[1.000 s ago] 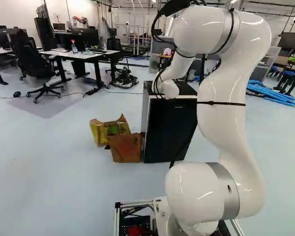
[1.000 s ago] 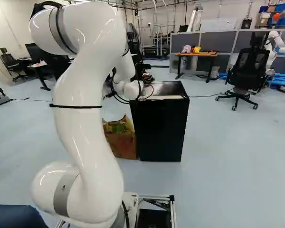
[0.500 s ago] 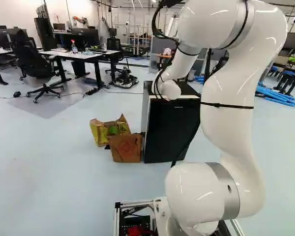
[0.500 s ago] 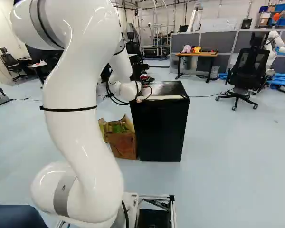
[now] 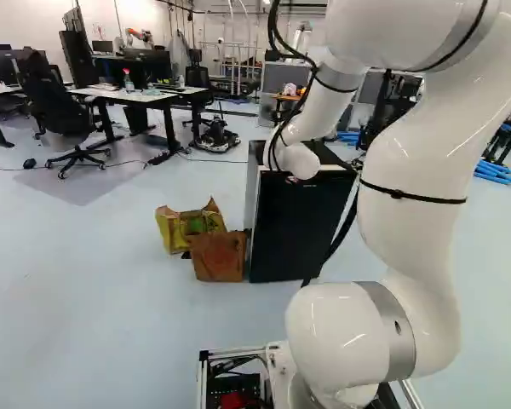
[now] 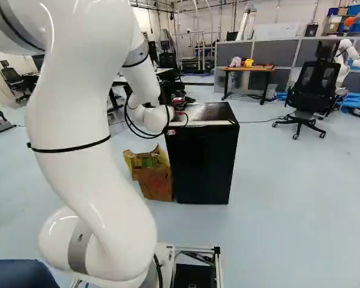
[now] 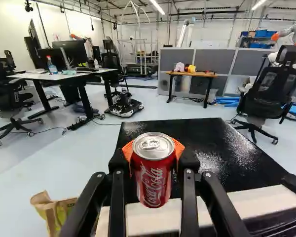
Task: Grab a drink from the fridge
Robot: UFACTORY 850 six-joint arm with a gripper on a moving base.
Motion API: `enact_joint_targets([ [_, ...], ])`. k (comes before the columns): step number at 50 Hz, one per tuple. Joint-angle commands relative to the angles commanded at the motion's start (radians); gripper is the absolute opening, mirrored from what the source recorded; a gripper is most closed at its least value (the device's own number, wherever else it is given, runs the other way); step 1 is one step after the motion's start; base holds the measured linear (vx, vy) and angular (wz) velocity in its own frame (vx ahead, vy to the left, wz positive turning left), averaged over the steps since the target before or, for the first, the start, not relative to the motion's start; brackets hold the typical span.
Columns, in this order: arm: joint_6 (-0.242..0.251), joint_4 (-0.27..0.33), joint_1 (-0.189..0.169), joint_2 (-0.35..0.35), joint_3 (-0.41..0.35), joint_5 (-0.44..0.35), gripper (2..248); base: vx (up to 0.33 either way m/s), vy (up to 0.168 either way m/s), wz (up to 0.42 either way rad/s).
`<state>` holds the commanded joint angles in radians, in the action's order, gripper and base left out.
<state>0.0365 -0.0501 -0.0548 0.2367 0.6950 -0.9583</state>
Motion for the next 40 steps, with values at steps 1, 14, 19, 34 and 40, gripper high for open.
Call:
enact_joint_targets([
  [1, -0.001, 0.001, 0.001, -0.008, -0.009, 0.001, 100, 0.0, 0.0, 0.0],
  [14, -0.008, 0.011, 0.012, -0.117, -0.137, 0.019, 100, 0.0, 0.0, 0.0],
  [19, -0.011, 0.015, 0.017, -0.159, -0.187, 0.026, 100, 0.0, 0.0, 0.0],
  [34, -0.019, 0.027, 0.029, -0.274, -0.323, 0.046, 100, 0.0, 0.0, 0.0],
  [40, -0.022, 0.03, 0.033, -0.312, -0.367, 0.052, 100, 0.0, 0.0, 0.0],
])
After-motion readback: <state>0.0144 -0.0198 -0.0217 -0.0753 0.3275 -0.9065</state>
